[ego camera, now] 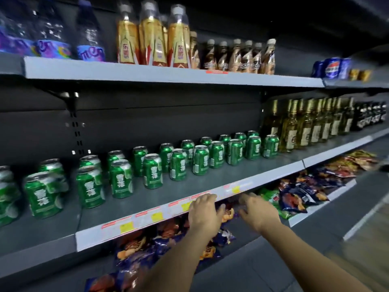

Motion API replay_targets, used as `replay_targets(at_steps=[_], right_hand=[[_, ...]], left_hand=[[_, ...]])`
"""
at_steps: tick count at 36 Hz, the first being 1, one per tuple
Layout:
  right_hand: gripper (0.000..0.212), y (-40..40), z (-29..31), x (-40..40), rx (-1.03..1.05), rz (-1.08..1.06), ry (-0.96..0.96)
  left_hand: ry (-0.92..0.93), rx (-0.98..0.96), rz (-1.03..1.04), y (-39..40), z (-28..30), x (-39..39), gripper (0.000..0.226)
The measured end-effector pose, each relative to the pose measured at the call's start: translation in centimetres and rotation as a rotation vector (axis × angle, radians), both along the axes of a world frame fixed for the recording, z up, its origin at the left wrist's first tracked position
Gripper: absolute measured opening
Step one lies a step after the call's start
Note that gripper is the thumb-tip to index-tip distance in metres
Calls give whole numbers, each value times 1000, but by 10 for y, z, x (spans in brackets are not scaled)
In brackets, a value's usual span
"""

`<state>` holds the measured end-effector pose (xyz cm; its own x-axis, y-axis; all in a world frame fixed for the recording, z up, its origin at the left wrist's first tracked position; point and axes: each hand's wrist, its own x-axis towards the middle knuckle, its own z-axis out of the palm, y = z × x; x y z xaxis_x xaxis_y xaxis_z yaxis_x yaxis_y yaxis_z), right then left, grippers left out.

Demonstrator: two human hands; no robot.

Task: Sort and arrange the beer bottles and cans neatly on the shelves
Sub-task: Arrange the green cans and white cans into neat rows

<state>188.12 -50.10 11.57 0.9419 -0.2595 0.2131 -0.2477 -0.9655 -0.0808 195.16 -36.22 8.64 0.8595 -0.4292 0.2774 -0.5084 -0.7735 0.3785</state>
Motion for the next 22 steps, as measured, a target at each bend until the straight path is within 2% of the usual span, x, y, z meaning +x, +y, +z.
replay_targets(at_steps=[11,22], right_hand=[[26,-164,22,47,-141,-7,6],[31,-321,30,107,-26,-57,-35]], left_hand=[[7,-86,-3,-151,21,60,47],[-22,-58,22,-275,29,105,49]])
